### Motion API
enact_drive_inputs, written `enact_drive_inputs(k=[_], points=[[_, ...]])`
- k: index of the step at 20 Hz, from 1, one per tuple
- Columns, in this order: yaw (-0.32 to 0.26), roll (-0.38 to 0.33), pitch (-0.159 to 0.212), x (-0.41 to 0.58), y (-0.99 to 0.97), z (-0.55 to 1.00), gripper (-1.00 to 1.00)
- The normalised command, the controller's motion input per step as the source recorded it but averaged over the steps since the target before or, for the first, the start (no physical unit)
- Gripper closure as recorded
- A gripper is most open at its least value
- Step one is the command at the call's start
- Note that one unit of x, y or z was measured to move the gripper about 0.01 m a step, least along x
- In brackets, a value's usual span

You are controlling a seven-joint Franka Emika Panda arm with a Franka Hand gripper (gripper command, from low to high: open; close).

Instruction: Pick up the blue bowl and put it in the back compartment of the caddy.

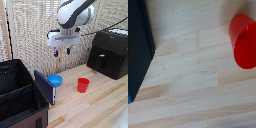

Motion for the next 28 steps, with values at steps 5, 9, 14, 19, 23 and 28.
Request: enact_drive_inputs(k=[5,9,14,19,23,28], points=[[0.04,0.066,0.085,0.662,-0.5,-0.13,-1.0],[0.046,0.068,0.084,0.654,-0.52,-0.09,-1.0],[0.045,0.031,0.096,0.515,-0.38,-0.17,-1.0],[0.001,-0.023,0.016,0.387,-0.01,-0.38,-1.0],[-0.014,-0.019,-0.047,0.178,0.0,-0.46,-1.0],[-0.021,0.0,-0.125,0.075,-0.12,-0.41,-1.0]])
